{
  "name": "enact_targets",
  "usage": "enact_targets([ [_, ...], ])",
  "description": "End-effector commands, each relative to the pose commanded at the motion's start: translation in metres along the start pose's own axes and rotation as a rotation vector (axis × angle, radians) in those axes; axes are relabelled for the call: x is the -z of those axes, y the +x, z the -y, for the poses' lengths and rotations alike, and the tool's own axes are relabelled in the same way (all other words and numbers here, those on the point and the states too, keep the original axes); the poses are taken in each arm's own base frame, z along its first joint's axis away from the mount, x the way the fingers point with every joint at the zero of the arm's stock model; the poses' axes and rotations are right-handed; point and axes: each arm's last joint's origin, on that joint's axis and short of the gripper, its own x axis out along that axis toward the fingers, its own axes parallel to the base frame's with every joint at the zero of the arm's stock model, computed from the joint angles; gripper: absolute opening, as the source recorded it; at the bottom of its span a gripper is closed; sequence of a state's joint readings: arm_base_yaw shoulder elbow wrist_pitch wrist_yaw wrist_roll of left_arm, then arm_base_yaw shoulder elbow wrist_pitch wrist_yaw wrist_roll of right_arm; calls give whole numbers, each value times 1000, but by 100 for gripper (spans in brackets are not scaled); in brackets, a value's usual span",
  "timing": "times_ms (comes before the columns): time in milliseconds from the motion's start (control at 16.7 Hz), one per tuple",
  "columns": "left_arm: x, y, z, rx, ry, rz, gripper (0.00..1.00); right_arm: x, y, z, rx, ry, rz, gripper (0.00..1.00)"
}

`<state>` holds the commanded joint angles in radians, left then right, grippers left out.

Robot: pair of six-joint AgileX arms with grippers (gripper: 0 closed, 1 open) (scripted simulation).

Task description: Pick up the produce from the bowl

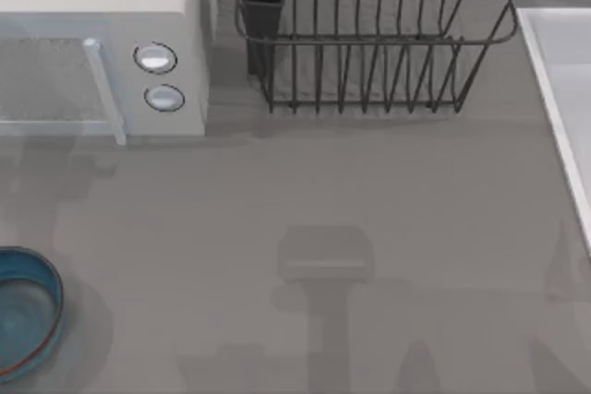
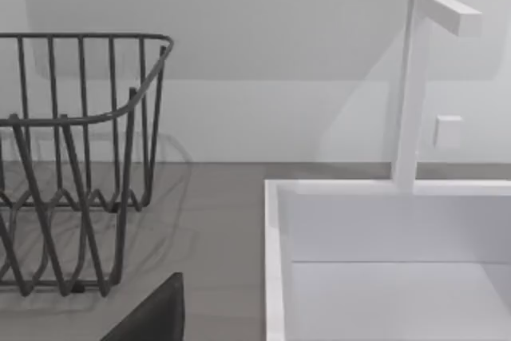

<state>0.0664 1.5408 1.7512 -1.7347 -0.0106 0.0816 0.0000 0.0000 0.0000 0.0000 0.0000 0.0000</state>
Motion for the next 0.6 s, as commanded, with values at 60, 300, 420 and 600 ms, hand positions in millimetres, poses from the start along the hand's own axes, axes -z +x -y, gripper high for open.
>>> enact_targets([
  [60,0,0,0,0,0,0,0,0,0,0,0,0,0,100],
  [300,-6,2,2,0,-3,-2,0,0,0,0,0,0,0,100],
  [420,-24,8,16,4,-3,-1,0,0,0,0,0,0,0,100],
  [600,-67,35,65,11,-1,-26,0,0,0,0,0,0,0,100],
])
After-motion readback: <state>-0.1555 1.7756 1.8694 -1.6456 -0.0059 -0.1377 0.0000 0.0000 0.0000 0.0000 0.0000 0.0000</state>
